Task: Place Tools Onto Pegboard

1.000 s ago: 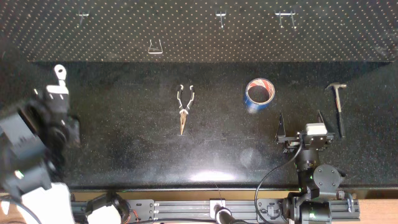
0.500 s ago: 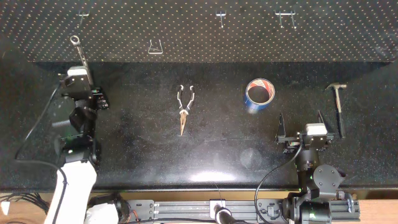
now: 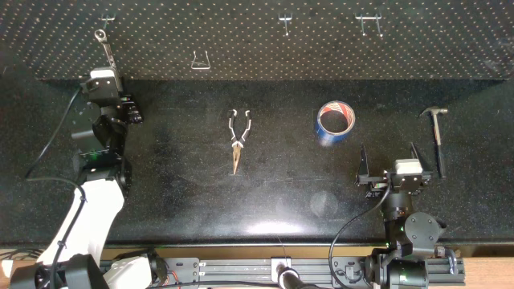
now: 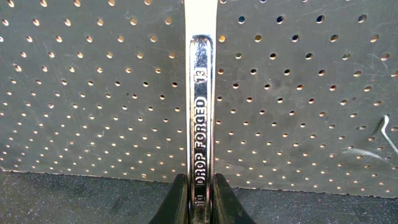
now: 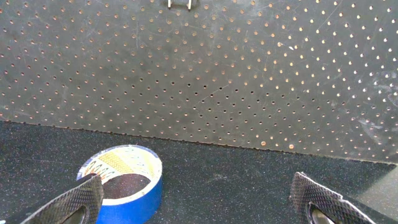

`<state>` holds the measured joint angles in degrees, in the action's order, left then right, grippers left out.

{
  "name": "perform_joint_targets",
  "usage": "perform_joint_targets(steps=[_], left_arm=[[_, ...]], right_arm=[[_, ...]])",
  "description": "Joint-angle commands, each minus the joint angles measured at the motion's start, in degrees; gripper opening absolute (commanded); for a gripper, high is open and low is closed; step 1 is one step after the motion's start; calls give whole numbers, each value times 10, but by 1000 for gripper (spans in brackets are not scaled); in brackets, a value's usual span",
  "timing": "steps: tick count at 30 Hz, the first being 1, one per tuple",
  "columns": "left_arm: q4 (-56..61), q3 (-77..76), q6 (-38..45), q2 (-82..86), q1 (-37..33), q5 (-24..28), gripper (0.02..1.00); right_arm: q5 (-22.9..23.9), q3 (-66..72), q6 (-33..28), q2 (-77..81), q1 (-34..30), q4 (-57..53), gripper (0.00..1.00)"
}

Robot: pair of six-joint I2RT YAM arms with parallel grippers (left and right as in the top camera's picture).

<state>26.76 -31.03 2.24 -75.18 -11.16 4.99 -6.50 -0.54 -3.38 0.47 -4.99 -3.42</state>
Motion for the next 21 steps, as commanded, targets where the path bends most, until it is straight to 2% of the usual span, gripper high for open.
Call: perform_joint_targets(steps=[1,12,13,16,19,20,21], left_arm=[[10,-20,-5,-15,1,0,27],[11,-110,1,-128,-1,-15,40],[11,-112,1,-131,-1,-15,235],[11,-112,1,-130,-1,-15,673],[-11,-112,-6,-121,-1,-13,820],[-61,-112,-15,-97,1,-13,895],[-125,-112,-65,-59,0,-13,950]], right_arm=[[1,3,-4,-4,-2,-1,989],[1,3,-4,-4,-2,-1,987],[1,3,-4,-4,-2,-1,989],[1,3,-4,-4,-2,-1,987],[1,3,-4,-4,-2,-1,987],[1,3,-4,-4,-2,-1,987],[1,3,-4,-4,-2,-1,987]])
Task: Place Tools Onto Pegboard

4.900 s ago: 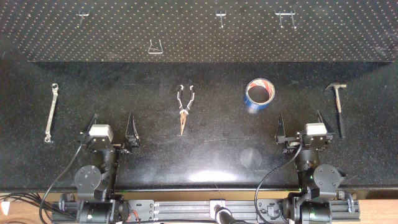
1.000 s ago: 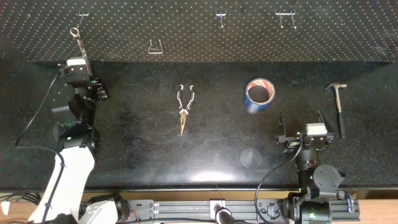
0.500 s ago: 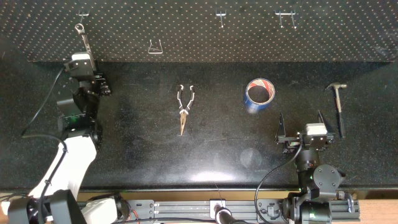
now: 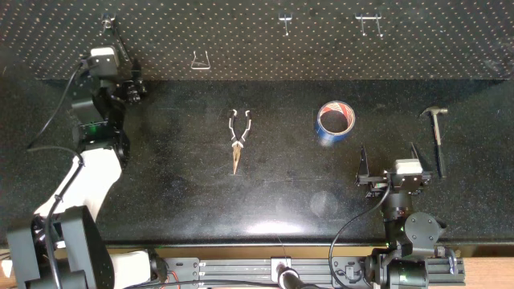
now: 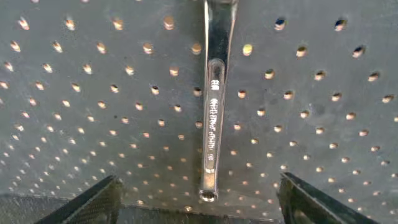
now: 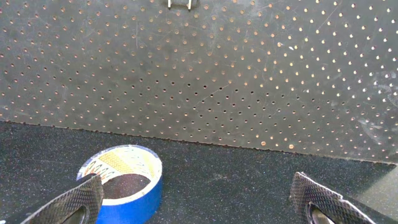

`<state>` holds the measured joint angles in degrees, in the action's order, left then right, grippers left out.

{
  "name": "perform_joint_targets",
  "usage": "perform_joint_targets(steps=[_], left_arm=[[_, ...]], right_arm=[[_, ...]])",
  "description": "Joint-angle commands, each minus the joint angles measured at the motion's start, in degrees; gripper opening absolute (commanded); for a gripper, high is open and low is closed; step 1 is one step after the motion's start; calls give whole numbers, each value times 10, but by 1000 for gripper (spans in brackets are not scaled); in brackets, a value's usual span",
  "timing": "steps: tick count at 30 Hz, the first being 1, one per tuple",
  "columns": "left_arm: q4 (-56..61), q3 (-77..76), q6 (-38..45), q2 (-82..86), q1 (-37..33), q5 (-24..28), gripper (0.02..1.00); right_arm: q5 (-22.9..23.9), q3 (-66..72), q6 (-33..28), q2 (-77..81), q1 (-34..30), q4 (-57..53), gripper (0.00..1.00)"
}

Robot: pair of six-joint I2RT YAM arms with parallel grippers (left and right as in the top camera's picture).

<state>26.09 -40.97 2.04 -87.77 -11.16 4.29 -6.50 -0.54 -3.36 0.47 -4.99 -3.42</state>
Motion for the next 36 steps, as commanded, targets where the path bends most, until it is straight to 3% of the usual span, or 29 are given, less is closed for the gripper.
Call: perform_joint_targets(steps=[1,3,4,6,7,9,11,15,17,19,24,31,36], left_arm=[[-177,-13,-105,101,0,-6,993],[-415,-13,-193,232,1,-6,993],[-511,-13,-199,291,1,-4,993],[-638,-14,-217,387,14,31,993],[-723,-28,-273,436,28,51,993],[-854,-79,-275,412,42,89,993],[-952,-157,-255,295,71,90,993],[-951,-366,-242,20,311,-14,993],[-951,-488,-313,-107,368,-32,993],[-961,-588,-321,-224,368,-4,996],[-973,-597,-321,-325,359,54,993],[-972,-560,-316,-344,360,-30,993],[-953,-560,-322,-359,360,-23,993]], right_arm=[[1,3,-4,-4,-2,-1,987],[1,3,-4,-4,-2,-1,987],[1,3,-4,-4,-2,-1,987],[1,3,-4,-4,-2,-1,987],[1,3,-4,-4,-2,-1,987],[1,3,-4,-4,-2,-1,987],[1,3,-4,-4,-2,-1,987],[1,3,-4,-4,-2,-1,987],[1,3,-4,-4,-2,-1,987],[1,3,-4,-4,-2,-1,987],[1,3,-4,-4,-2,-1,987],[1,3,-4,-4,-2,-1,987],[1,3,-4,-4,-2,-1,987]])
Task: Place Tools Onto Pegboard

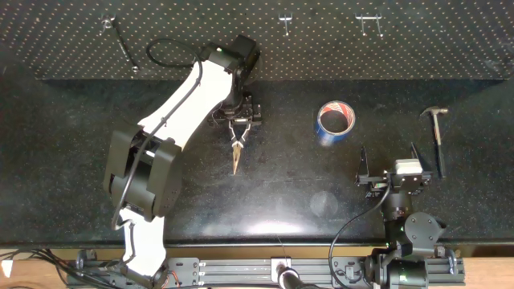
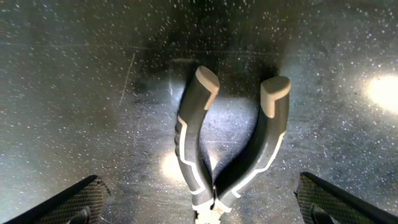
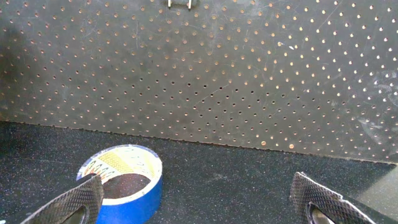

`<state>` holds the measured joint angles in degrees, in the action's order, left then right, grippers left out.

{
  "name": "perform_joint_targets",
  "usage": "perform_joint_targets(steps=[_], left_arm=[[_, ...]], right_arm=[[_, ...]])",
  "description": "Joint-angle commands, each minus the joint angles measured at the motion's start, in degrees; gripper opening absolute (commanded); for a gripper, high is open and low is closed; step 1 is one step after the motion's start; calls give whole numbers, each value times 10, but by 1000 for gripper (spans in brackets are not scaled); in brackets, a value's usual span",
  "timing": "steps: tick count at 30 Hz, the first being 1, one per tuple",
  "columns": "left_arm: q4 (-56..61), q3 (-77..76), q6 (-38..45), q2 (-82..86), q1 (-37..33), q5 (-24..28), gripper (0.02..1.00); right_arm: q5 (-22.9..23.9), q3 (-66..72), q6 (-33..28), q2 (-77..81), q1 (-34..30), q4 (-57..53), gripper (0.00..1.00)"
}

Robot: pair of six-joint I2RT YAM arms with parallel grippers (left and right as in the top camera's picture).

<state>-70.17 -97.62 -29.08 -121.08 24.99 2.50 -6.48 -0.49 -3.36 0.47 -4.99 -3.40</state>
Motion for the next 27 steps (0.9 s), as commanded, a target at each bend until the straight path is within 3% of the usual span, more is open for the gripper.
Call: perform_joint_targets(steps=[1,19,22,27], left_arm=[[16,6,-11,-32,0,3,993],[36,7,-5,-60,14,7,1000],[44,7,-5,-60,14,7,956],[70,38,-5,-60,14,10,987]], right_arm=[[1,2,-4,-4,-2,-2,987],[1,2,-4,-4,-2,-2,987],[1,2,-4,-4,-2,-2,987],[1,2,-4,-4,-2,-1,987]])
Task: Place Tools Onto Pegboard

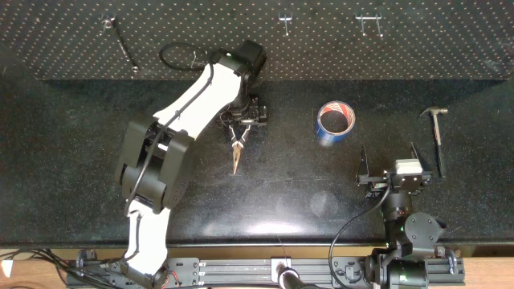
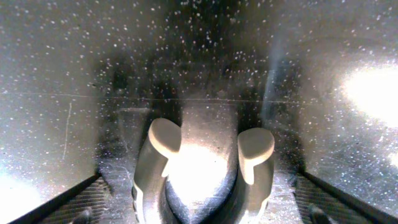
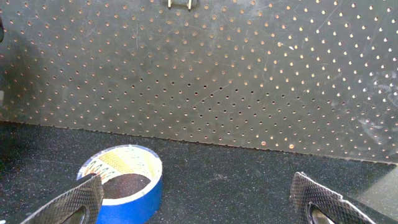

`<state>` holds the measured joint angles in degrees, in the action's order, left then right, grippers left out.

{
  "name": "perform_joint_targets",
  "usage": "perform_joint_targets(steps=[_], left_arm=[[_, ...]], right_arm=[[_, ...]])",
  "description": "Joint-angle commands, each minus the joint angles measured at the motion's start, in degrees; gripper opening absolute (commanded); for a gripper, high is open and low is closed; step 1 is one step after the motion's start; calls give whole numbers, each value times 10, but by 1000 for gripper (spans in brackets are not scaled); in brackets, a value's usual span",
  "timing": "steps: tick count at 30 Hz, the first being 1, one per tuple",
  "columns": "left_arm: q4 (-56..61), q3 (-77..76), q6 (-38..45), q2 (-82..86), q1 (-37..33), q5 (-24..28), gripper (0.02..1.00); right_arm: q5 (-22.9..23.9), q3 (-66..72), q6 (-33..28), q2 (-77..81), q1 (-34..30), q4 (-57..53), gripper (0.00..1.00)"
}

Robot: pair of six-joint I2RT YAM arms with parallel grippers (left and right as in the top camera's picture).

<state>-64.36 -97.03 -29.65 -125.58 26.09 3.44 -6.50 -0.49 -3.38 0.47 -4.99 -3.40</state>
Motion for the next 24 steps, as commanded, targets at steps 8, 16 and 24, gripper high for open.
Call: perform_joint_targets(steps=[8,16,24], left_arm=[[16,43,0,-15,3,-2,785],[16,43,1,-15,3,-2,700],[16,43,1,-14,3,-2,29]], right_arm=[[1,2,-4,-4,-2,-2,987],[1,2,-4,-4,-2,-1,987],[1,2,-4,-4,-2,-1,987]])
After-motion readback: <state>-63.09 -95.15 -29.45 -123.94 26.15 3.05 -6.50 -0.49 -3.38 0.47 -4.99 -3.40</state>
